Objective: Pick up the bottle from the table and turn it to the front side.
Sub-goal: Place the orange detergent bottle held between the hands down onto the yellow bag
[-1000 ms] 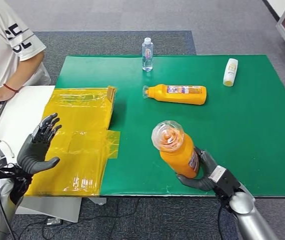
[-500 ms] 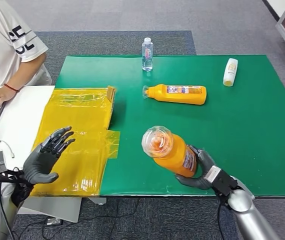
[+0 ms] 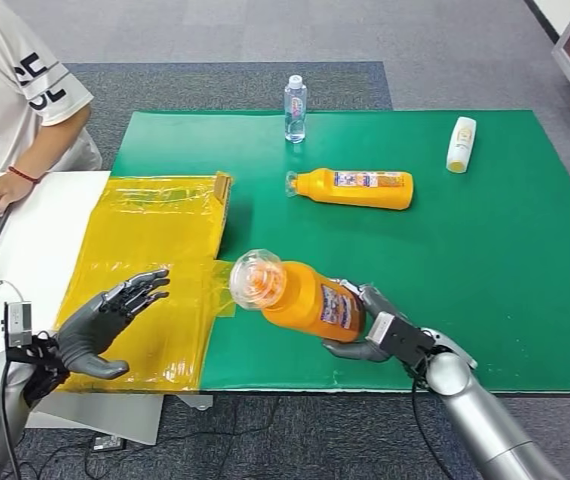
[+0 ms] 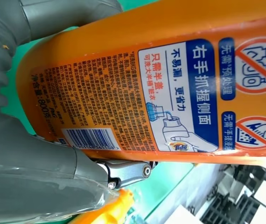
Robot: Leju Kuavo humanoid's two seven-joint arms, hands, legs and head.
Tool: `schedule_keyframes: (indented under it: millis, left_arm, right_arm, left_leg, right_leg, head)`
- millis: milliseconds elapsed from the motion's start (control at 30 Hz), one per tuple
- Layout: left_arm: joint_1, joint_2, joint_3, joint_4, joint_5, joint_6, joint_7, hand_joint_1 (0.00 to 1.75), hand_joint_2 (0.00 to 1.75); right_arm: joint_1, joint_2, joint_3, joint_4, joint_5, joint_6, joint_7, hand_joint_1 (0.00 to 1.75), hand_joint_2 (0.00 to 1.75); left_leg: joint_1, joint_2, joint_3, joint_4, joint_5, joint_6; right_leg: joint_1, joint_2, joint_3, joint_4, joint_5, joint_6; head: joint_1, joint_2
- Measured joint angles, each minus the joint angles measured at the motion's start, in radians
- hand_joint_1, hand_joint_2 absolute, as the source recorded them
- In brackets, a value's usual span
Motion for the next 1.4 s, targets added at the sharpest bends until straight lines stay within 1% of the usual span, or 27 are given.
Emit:
schedule_keyframes:
  millis: [200,433,633,767,833,1067,1233,1400]
  left_arm:
    - [-0.045,0.007,-0.05,0.0,-0.01,0.03,0.0,0.0,1.75]
    - [-0.133,0.004,-0.136,0.014,-0.015,0.051,0.0,0.0,1.75]
    - [-0.165,0.001,-0.168,0.026,-0.014,0.056,0.0,0.0,1.75]
    - [-0.231,-0.015,-0.229,0.069,-0.015,0.07,0.0,0.0,1.75]
    - [-0.247,-0.022,-0.245,0.087,-0.015,0.076,0.0,0.0,1.75]
    - [-0.258,-0.028,-0.273,0.118,-0.011,0.083,0.0,0.0,1.75]
    - [-0.258,-0.028,-0.283,0.129,-0.003,0.095,0.0,0.0,1.75]
    - [-0.253,-0.028,-0.291,0.132,0.005,0.103,0.0,0.0,1.75]
  right_arm:
    - [-0.021,0.029,0.067,0.042,0.008,0.004,0.008,1.75,1.75]
    - [-0.064,0.079,0.149,0.117,0.005,0.004,0.014,1.75,1.75]
    - [-0.078,0.098,0.172,0.139,-0.001,0.004,0.016,1.75,1.75]
    - [-0.12,0.139,0.202,0.177,-0.024,-0.002,0.04,1.75,1.75]
    - [-0.132,0.152,0.206,0.183,-0.033,-0.008,0.054,1.75,1.75]
    - [-0.147,0.166,0.209,0.191,-0.049,-0.049,0.079,1.75,1.75]
    - [-0.154,0.174,0.204,0.191,-0.033,-0.094,0.113,1.75,1.75]
    - [-0.152,0.182,0.203,0.191,-0.016,-0.114,0.135,1.75,1.75]
  left_leg:
    - [0.0,0.0,0.0,0.0,0.0,0.0]
    - [0.0,0.0,0.0,0.0,0.001,0.0]
    - [0.0,0.0,0.0,0.0,0.001,0.0]
    - [0.0,0.0,-0.001,0.0,0.002,0.0]
    - [0.0,0.0,0.0,0.0,0.002,0.0]
    - [0.0,0.0,-0.001,0.0,0.002,0.0]
    - [0.0,0.0,-0.001,0.0,0.002,0.0]
    - [0.0,0.0,-0.001,0.0,0.002,0.0]
  right_leg:
    - [0.0,0.0,0.0,0.0,0.0,0.0]
    - [0.0,0.0,0.0,0.0,0.001,0.0]
    - [0.0,0.0,-0.001,0.0,0.001,0.0]
    - [0.0,0.0,-0.001,0.0,0.002,0.0]
    - [0.0,0.0,-0.001,0.0,0.002,0.0]
    - [0.0,0.0,-0.001,0.0,0.002,0.0]
    - [0.0,0.0,-0.001,0.0,0.002,0.0]
    - [0.0,0.0,-0.001,0.0,0.002,0.0]
  head:
    - [0.0,0.0]
    - [0.0,0.0]
    - [0.0,0.0]
    - [0.0,0.0]
    - [0.0,0.0]
    - [0.0,0.0]
    - [0.0,0.0]
    - [0.0,0.0]
